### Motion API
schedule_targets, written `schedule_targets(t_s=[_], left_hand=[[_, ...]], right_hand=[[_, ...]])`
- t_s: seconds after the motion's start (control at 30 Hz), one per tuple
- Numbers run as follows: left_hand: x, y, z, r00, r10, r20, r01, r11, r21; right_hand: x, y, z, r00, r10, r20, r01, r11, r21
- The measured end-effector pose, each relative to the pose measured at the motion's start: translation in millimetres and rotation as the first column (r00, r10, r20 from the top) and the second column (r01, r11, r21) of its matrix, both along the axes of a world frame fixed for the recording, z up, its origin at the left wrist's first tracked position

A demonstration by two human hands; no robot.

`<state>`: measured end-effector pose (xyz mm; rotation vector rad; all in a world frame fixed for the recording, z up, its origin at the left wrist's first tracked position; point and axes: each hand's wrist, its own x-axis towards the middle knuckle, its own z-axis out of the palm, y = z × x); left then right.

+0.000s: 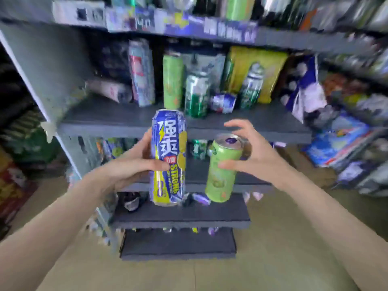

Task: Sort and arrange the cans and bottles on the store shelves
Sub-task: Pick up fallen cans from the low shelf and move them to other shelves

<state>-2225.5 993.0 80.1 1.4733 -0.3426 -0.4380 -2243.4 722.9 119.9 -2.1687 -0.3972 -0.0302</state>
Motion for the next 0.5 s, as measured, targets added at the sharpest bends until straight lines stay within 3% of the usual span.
schedule_targets(t_s=[0.1, 0.2, 0.33, 0.5], left_hand=[[15.5, -23.0, 96.8, 0.975, 0.026, 0.221, -0.026, 1.0, -0.003], [30.2, -35.6, 164.9, 0.934, 0.077, 0.35, -0.06, 0.996, -0.059], [51.0, -44.6, 220.7, 0.89, 0.13, 0.437, -0.1, 0.991, -0.09], [84.6, -69.4, 276.1, 0.832, 0.185, 0.523, -0.134, 0.982, -0.135]], right_hand=[[3.4, -14.1, 89.1, 0.971, -0.142, 0.193, 0.08, 0.952, 0.297], [15.9, -17.2, 148.2, 0.908, -0.28, 0.313, 0.089, 0.857, 0.508], [28.8, -18.8, 192.8, 0.841, -0.365, 0.4, 0.084, 0.818, 0.57], [58.7, -27.8, 231.2, 0.799, -0.466, 0.379, 0.145, 0.762, 0.631]])
